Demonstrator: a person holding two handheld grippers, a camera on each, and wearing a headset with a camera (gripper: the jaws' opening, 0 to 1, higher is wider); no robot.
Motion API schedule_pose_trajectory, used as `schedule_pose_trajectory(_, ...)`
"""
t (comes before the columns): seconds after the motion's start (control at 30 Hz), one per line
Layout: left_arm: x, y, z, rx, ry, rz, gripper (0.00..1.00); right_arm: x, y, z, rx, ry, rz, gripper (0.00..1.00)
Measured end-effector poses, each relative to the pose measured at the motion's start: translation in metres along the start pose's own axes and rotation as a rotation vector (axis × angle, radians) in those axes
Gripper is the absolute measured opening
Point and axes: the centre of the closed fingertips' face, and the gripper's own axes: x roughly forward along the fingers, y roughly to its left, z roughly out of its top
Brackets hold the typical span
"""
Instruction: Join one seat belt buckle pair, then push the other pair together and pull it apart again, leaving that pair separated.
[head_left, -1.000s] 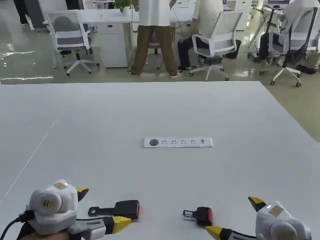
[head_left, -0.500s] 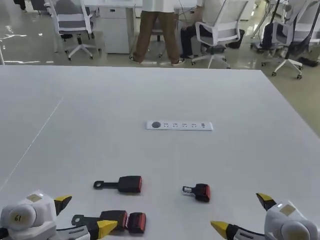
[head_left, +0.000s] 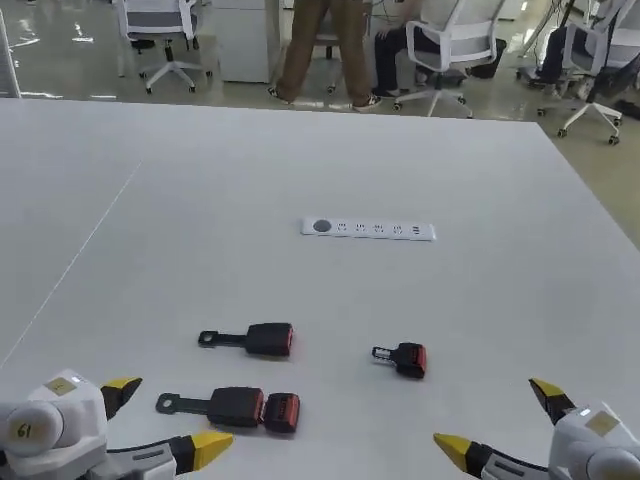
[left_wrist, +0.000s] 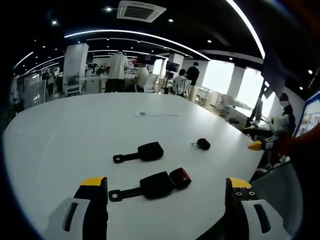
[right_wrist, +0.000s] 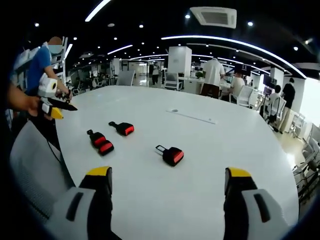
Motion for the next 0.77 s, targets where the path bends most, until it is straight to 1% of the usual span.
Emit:
schedule_pose_trajectory(0.07, 0.0, 0.0, 0.0, 0.003, 0.003, 0.002, 1.0, 0.0, 0.0, -0.002, -0.001, 0.007, -0.001, 0.94)
schedule_pose_trajectory(0.13, 0.0, 0.0, 0.0, -0.007, -0.002, 0.001, 1.0, 0.0, 0.001, -0.004, 0.0, 0.012, 0.0, 0.94)
schedule_pose_trajectory(0.43, -0.004, 0.001, -0.003, 0.003, 0.004, -0.001, 1.0, 0.0, 0.01, -0.002, 0.006, 0.0, 0.001, 0.94)
schedule_pose_trajectory(0.5, -0.005, 0.001, -0.004, 0.004, 0.004, 0.0, 1.0, 0.001, 0.012, -0.005, 0.004, 0.011, 0.004, 0.94)
schedule_pose_trajectory(0.77, -0.007, 0.004, -0.006, -0.003, 0.002, 0.006, 1.0, 0.003, 0.021, -0.01, 0.0, 0.029, 0.018, 0.93)
